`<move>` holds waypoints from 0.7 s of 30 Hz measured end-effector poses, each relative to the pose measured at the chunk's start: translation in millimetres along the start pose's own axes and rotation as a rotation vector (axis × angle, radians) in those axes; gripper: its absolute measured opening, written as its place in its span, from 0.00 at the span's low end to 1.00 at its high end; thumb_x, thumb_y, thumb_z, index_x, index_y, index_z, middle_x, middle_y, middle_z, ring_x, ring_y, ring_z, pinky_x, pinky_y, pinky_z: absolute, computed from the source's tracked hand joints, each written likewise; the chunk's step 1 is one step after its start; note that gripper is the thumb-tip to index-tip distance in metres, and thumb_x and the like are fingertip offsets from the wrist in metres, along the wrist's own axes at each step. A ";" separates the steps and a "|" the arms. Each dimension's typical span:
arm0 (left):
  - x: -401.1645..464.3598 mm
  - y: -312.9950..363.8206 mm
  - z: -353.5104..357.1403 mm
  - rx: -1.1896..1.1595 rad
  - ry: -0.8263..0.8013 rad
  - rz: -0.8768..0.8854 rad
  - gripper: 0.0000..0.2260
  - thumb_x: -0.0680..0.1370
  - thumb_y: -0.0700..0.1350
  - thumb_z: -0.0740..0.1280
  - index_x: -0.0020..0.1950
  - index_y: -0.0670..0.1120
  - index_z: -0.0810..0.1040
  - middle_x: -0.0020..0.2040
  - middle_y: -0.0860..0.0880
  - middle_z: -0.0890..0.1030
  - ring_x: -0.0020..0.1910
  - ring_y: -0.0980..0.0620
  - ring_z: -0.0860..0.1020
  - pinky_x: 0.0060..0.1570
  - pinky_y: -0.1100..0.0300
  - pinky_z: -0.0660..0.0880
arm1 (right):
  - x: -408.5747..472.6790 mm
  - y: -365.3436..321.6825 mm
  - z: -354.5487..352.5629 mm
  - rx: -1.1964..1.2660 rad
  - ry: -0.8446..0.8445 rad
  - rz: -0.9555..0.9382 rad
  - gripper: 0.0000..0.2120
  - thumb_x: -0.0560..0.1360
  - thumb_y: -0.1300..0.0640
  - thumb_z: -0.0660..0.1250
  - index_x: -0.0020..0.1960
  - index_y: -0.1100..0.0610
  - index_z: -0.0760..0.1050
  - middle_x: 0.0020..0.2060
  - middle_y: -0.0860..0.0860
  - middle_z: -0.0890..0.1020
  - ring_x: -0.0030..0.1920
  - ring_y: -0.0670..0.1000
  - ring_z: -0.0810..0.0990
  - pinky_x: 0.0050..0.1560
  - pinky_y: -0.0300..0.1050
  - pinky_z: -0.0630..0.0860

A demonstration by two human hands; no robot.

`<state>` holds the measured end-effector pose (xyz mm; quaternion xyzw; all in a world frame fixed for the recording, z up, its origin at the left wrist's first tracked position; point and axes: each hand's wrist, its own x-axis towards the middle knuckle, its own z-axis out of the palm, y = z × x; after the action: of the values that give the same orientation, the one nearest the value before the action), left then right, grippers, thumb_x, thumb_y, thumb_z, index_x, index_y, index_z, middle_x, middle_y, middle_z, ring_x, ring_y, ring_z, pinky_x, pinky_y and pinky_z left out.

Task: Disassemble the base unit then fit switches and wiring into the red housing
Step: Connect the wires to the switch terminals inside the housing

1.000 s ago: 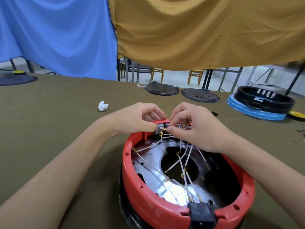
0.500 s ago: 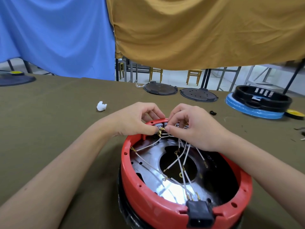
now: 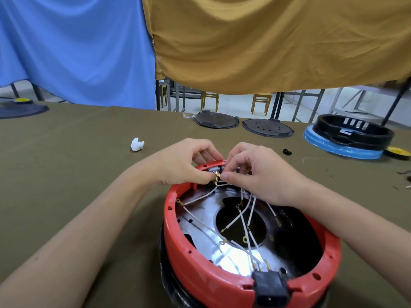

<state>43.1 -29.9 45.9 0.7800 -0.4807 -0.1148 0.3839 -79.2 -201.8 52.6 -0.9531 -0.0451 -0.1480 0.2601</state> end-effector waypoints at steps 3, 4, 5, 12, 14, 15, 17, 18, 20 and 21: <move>0.7 -1.3 -0.6 0.031 0.005 0.009 0.14 0.72 0.45 0.75 0.56 0.53 0.79 0.51 0.53 0.84 0.49 0.55 0.81 0.46 0.62 0.79 | -0.1 -0.2 0.4 0.007 0.004 -0.009 0.05 0.73 0.51 0.74 0.40 0.50 0.83 0.45 0.41 0.77 0.38 0.41 0.75 0.40 0.31 0.69; 0.9 -1.6 -0.6 0.040 0.008 0.013 0.14 0.73 0.45 0.75 0.56 0.53 0.79 0.51 0.53 0.84 0.49 0.55 0.81 0.46 0.63 0.79 | -0.1 -0.2 0.7 0.009 0.004 -0.013 0.05 0.73 0.51 0.74 0.40 0.50 0.83 0.44 0.41 0.77 0.38 0.41 0.75 0.40 0.31 0.69; 1.1 -1.6 -0.7 0.048 0.010 0.016 0.14 0.73 0.45 0.75 0.56 0.53 0.80 0.51 0.53 0.84 0.49 0.56 0.81 0.46 0.63 0.78 | 0.2 -0.3 1.1 0.010 0.005 -0.016 0.05 0.73 0.52 0.74 0.40 0.51 0.83 0.44 0.41 0.77 0.38 0.42 0.75 0.40 0.31 0.69; 0.0 1.4 -0.3 0.071 0.011 0.028 0.15 0.70 0.49 0.73 0.56 0.53 0.80 0.51 0.53 0.83 0.49 0.55 0.81 0.45 0.63 0.79 | 2.0 -0.9 2.5 0.006 0.013 -0.022 0.04 0.72 0.50 0.74 0.40 0.50 0.84 0.44 0.41 0.77 0.39 0.44 0.75 0.40 0.32 0.70; -0.5 3.0 0.3 0.075 0.013 0.030 0.16 0.67 0.52 0.72 0.55 0.54 0.80 0.51 0.54 0.83 0.48 0.56 0.81 0.46 0.61 0.80 | 2.8 -0.8 3.7 0.007 0.019 -0.016 0.05 0.72 0.50 0.74 0.39 0.49 0.83 0.44 0.41 0.77 0.38 0.44 0.75 0.40 0.33 0.70; -0.6 3.2 0.4 0.076 0.013 0.029 0.17 0.67 0.53 0.72 0.55 0.54 0.80 0.50 0.55 0.83 0.48 0.56 0.81 0.46 0.61 0.80 | 3.0 -0.7 4.1 0.005 0.022 -0.014 0.05 0.72 0.49 0.74 0.39 0.49 0.83 0.44 0.41 0.77 0.38 0.44 0.75 0.39 0.33 0.70; -0.5 2.9 -0.1 0.077 0.005 0.024 0.17 0.67 0.53 0.71 0.55 0.54 0.79 0.51 0.55 0.83 0.48 0.56 0.81 0.46 0.60 0.80 | 3.4 -0.5 4.4 -0.002 0.024 -0.010 0.05 0.72 0.50 0.74 0.40 0.49 0.83 0.44 0.41 0.77 0.38 0.45 0.76 0.39 0.34 0.71; -0.3 2.5 -0.3 0.075 0.001 0.023 0.17 0.67 0.52 0.71 0.56 0.54 0.79 0.51 0.55 0.83 0.49 0.56 0.81 0.47 0.59 0.80 | 3.4 -0.4 4.5 -0.005 0.024 -0.009 0.05 0.72 0.50 0.74 0.40 0.50 0.83 0.44 0.41 0.77 0.38 0.45 0.76 0.39 0.35 0.71; -0.5 1.6 -0.5 0.075 -0.001 0.019 0.17 0.68 0.52 0.71 0.56 0.54 0.79 0.51 0.55 0.83 0.49 0.56 0.81 0.47 0.59 0.81 | 3.4 -0.4 4.9 -0.007 0.025 -0.007 0.05 0.72 0.50 0.74 0.40 0.50 0.83 0.44 0.41 0.77 0.38 0.46 0.76 0.40 0.36 0.71; -0.6 1.4 -0.6 0.074 -0.001 0.019 0.17 0.68 0.52 0.71 0.56 0.54 0.79 0.51 0.55 0.83 0.49 0.56 0.81 0.47 0.60 0.80 | 3.4 -0.5 5.1 -0.005 0.025 -0.006 0.05 0.72 0.50 0.74 0.40 0.50 0.83 0.44 0.41 0.77 0.38 0.46 0.76 0.40 0.36 0.71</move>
<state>42.2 -29.5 47.1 0.7889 -0.4924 -0.0937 0.3556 -74.8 -198.7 49.7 -0.9517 -0.0443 -0.1610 0.2576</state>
